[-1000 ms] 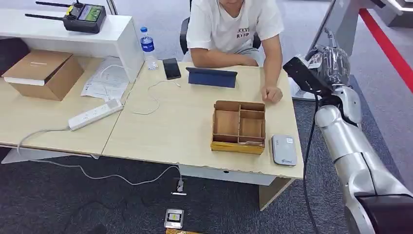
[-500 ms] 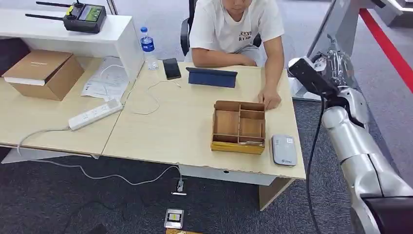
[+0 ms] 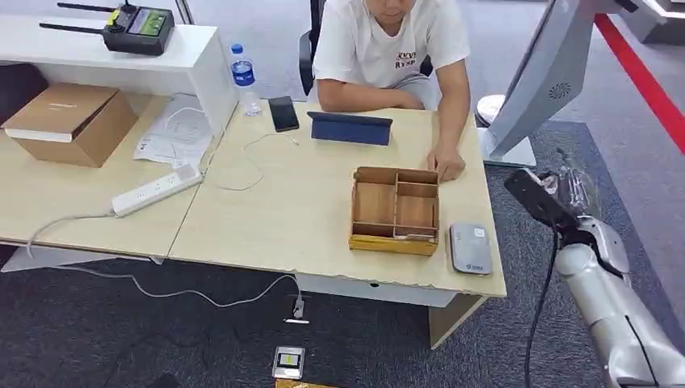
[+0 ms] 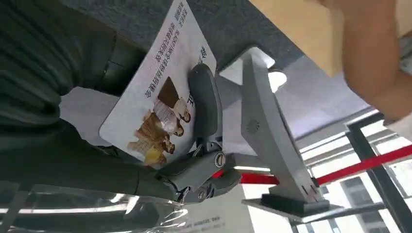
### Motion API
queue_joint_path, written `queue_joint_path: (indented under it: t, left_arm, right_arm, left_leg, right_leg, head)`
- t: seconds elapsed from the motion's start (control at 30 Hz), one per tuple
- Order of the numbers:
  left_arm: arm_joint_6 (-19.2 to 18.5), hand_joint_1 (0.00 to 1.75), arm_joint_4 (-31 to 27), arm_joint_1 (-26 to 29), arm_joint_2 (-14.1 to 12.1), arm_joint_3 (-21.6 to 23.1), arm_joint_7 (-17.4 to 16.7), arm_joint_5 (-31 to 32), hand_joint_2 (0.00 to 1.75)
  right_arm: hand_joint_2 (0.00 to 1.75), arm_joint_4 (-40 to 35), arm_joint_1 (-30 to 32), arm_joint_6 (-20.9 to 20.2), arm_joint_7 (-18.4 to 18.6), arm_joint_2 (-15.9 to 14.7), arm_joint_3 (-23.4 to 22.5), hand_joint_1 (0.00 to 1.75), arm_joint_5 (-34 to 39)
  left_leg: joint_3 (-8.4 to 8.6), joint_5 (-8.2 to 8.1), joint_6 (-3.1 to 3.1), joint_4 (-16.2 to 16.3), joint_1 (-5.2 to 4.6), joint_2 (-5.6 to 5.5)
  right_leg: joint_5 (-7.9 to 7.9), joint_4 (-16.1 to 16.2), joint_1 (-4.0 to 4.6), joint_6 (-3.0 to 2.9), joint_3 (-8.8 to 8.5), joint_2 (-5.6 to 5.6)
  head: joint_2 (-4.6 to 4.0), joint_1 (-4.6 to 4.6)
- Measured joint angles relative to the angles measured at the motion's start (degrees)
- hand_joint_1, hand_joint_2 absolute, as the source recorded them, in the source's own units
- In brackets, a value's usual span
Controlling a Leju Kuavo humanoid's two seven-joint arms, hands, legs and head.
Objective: Pass the card to the sensor for recognition and then transmit it.
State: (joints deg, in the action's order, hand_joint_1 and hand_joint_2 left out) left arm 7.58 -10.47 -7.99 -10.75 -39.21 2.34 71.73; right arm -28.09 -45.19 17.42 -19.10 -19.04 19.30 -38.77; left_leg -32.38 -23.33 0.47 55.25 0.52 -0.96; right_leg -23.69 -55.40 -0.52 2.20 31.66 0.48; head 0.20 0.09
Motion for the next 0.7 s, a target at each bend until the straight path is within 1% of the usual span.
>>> queue_joint_path:
  t: [0.23, 0.4, 0.57, 0.7]
  left_arm:
    - [0.0, 0.00, 0.0, 0.0, 0.0, 0.0, 0.3, 0.5, 0.00]
    - [-0.2, 0.00, 0.0, 0.0, 0.0, 0.0, 0.5, 0.6, 0.00]
    - [-0.2, 0.00, 0.0, -0.1, 0.1, 0.0, 0.5, 0.7, 0.00]
    - [-0.1, 0.00, 0.0, -0.1, 0.3, 0.0, 0.5, 0.6, 0.00]
  right_arm:
    - [1.75, 0.0, 2.7, -0.1, 0.6, -1.2, 0.0, 1.75, 0.1]
    - [1.75, 0.0, 3.3, -1.2, 1.2, -1.5, 0.1, 1.75, -0.5]
    - [1.75, -0.8, 3.9, -2.4, 1.9, -1.0, 0.3, 1.75, -1.6]
    - [1.75, -0.8, 3.9, -3.0, 2.2, 0.1, 1.1, 1.75, -2.4]
  left_leg:
    - [-0.01, 0.01, -0.01, 0.0, 0.01, 0.00]
    - [-0.01, 0.01, 0.00, 0.0, 0.01, 0.00]
    - [-0.02, 0.00, 0.00, 0.0, 0.00, -0.01]
    - [-0.01, 0.01, -0.01, 0.0, 0.01, 0.00]
  right_leg:
    - [0.00, 0.0, 0.02, 0.00, 0.01, 0.00]
    - [0.00, 0.0, 0.01, 0.00, 0.00, 0.01]
    - [0.00, 0.0, 0.01, 0.00, 0.00, 0.01]
    - [0.00, 0.0, 0.03, 0.00, 0.00, 0.01]
  head:
    - [0.00, 0.00]
    - [0.00, 0.02]
    - [-0.02, 0.00]
    - [-0.02, 0.00]
